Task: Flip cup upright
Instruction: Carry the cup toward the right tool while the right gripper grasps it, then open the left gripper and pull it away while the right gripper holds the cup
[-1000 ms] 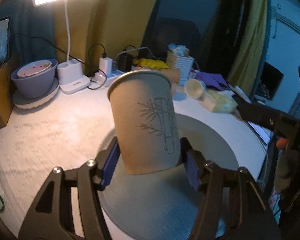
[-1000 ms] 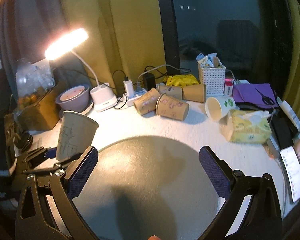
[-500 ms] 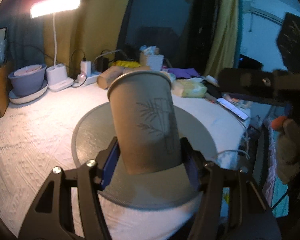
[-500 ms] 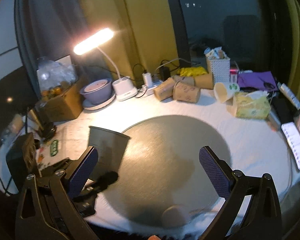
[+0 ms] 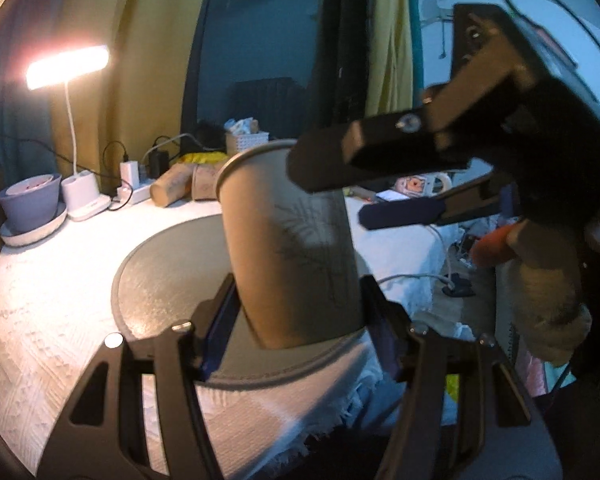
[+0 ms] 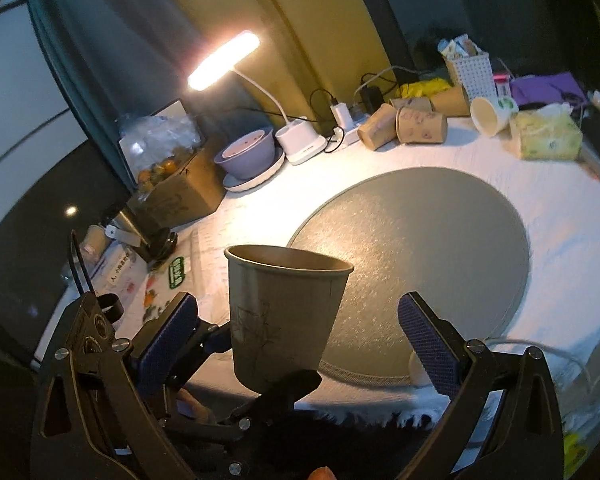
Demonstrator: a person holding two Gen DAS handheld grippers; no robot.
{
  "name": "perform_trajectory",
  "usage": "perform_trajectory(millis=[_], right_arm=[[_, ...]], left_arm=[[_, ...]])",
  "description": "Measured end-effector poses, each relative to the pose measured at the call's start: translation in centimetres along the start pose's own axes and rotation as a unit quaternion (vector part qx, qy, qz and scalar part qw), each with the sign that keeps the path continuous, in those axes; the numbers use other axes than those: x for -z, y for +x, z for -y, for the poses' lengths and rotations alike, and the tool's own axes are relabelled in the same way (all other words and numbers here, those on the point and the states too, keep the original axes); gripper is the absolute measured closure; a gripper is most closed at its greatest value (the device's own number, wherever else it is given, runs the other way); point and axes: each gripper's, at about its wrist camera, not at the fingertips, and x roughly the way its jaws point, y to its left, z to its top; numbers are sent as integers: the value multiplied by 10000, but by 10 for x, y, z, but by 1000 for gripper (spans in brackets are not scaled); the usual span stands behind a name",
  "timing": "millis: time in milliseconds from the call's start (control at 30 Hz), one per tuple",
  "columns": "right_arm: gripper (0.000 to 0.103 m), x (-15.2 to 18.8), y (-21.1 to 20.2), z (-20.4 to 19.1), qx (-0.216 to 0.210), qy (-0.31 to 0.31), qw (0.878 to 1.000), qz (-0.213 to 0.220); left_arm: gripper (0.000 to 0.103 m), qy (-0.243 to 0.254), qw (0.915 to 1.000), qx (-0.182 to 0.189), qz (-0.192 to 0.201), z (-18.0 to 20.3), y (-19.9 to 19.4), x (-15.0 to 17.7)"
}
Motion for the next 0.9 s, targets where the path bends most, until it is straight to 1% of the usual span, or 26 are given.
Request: perform_trajectory(millis=[100,200,333,500,533,600,900], right_arm=[[8,0,1,3,-101,117,9999,-64],[11,-1,3,6,-167,157,9996,-141],[22,1,6,11,-297,268,9989,-257],[25,1,11,13,-471,274,9978,-371],[29,1,12,12,-486,269,9977,-382],[31,0,13,12,-466,251,9978,-405],[33,1,14,11,-438,144,9979,-459]], left_arm=[[42,97,9999,67,54,6,-3,1],[42,151,9998,139,68,8,-2,0],[42,176,9995,237,96,10,-2,1],[42,221,9992,310,115,11,2,1],[42,209,9993,305,113,10,3,1],[42,189,9993,307,98,10,3,2],[41,144,9994,280,110,13,-1,5]])
